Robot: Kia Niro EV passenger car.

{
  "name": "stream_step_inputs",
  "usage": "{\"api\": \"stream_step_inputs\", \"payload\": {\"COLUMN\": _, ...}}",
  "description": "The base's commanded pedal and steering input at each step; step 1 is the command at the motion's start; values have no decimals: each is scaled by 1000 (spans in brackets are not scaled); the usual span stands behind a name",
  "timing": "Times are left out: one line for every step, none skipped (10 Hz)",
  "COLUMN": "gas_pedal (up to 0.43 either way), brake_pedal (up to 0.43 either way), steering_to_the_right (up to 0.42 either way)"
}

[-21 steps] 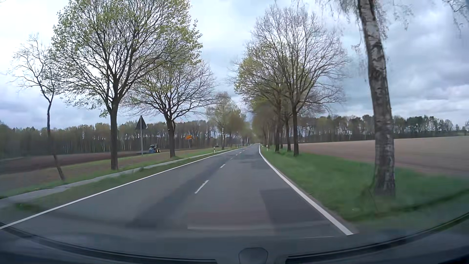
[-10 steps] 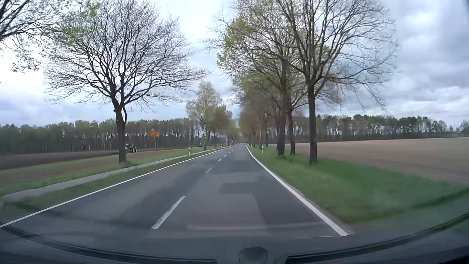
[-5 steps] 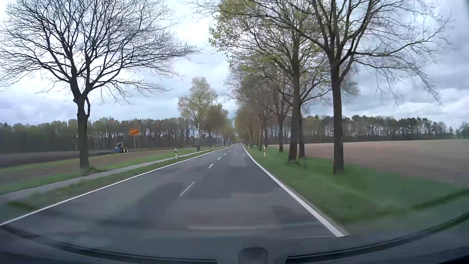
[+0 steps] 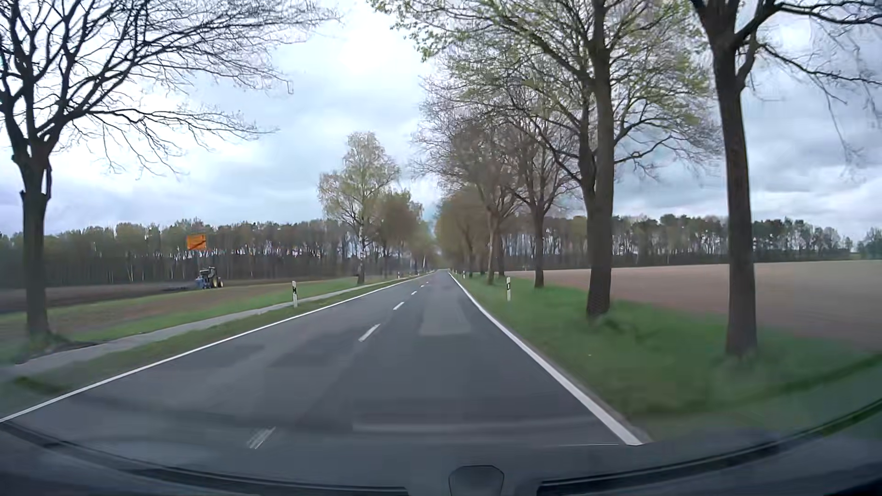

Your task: Follow the waypoints while adhering to traffic rules and regulations

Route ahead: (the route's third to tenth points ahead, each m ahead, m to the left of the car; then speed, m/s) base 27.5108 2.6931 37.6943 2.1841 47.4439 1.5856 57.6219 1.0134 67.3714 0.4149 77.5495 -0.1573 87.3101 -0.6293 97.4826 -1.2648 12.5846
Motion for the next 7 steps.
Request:
{"api": "stream_step_inputs", "payload": {"gas_pedal": 157, "brake_pedal": 0, "steering_to_the_right": 3}}
{"api": "stream_step_inputs", "payload": {"gas_pedal": 157, "brake_pedal": 0, "steering_to_the_right": 2}}
{"api": "stream_step_inputs", "payload": {"gas_pedal": 157, "brake_pedal": 0, "steering_to_the_right": 1}}
{"api": "stream_step_inputs", "payload": {"gas_pedal": 157, "brake_pedal": 0, "steering_to_the_right": 1}}
{"api": "stream_step_inputs", "payload": {"gas_pedal": 157, "brake_pedal": 0, "steering_to_the_right": 1}}
{"api": "stream_step_inputs", "payload": {"gas_pedal": 157, "brake_pedal": 0, "steering_to_the_right": 1}}
{"api": "stream_step_inputs", "payload": {"gas_pedal": 157, "brake_pedal": 0, "steering_to_the_right": 1}}
